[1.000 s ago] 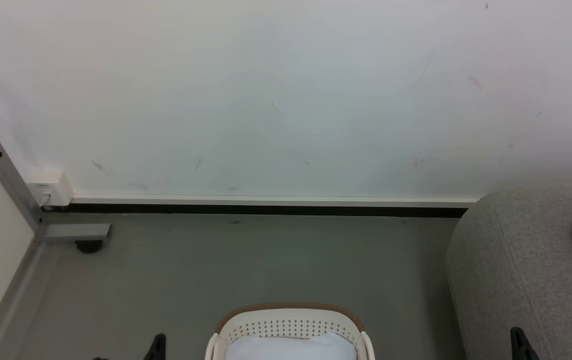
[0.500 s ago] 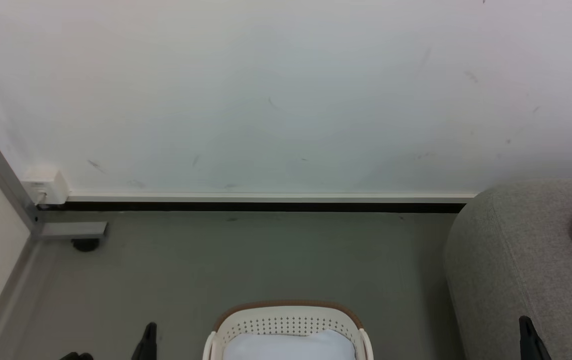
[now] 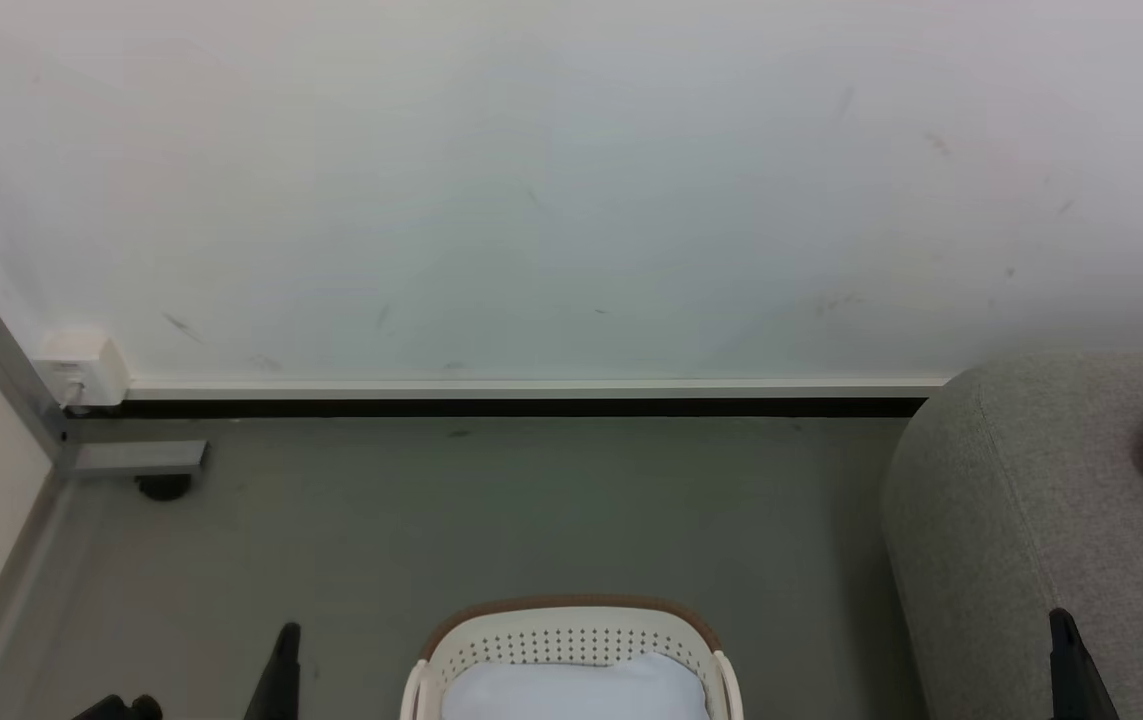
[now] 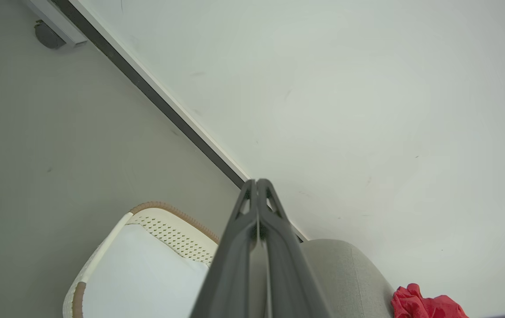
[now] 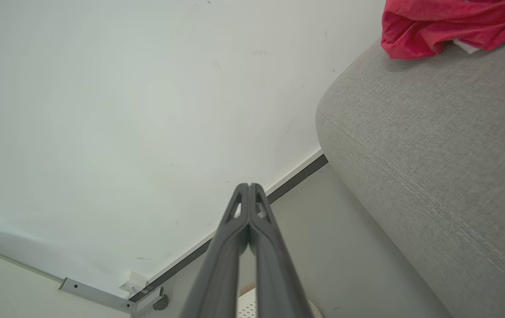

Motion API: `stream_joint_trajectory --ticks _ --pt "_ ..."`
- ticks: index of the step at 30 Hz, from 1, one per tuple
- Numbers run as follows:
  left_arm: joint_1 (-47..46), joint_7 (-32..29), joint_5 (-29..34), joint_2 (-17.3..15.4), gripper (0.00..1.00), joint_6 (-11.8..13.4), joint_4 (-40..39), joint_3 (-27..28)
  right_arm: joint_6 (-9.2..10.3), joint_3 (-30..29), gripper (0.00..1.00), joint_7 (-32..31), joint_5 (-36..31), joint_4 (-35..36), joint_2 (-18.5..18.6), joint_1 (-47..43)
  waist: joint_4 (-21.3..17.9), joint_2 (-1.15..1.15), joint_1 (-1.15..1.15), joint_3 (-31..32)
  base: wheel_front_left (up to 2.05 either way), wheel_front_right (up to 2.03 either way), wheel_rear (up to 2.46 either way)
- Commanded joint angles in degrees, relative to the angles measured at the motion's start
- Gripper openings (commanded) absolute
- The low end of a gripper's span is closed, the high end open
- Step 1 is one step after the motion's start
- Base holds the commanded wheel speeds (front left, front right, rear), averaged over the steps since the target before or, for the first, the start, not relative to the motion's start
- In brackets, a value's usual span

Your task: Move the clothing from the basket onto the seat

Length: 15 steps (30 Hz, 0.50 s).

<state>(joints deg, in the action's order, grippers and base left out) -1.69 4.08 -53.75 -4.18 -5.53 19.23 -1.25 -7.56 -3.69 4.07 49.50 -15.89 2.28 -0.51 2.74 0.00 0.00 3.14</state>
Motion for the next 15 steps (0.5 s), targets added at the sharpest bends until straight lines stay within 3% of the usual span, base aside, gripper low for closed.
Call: stream_joint_trajectory --ticks 1,15 --pt "-1.46 -0.38 -1.70 -0.02 0.00 -0.37 -0.99 0.54 0.05 -0.27 0.00 -0.32 1.70 0.86 0.57 1.49 -0.04 0.00 0.00 -0.05 0.00 0.00 0.00" --pt "-2.30 -2.81 -10.46 0.28 0.00 -0.76 -2.02 2.30 0.07 -0.92 0.00 -2.75 11.37 1.14 0.64 2.83 -0.52 0.00 0.00 -0.64 0.00 0.00 0.00"
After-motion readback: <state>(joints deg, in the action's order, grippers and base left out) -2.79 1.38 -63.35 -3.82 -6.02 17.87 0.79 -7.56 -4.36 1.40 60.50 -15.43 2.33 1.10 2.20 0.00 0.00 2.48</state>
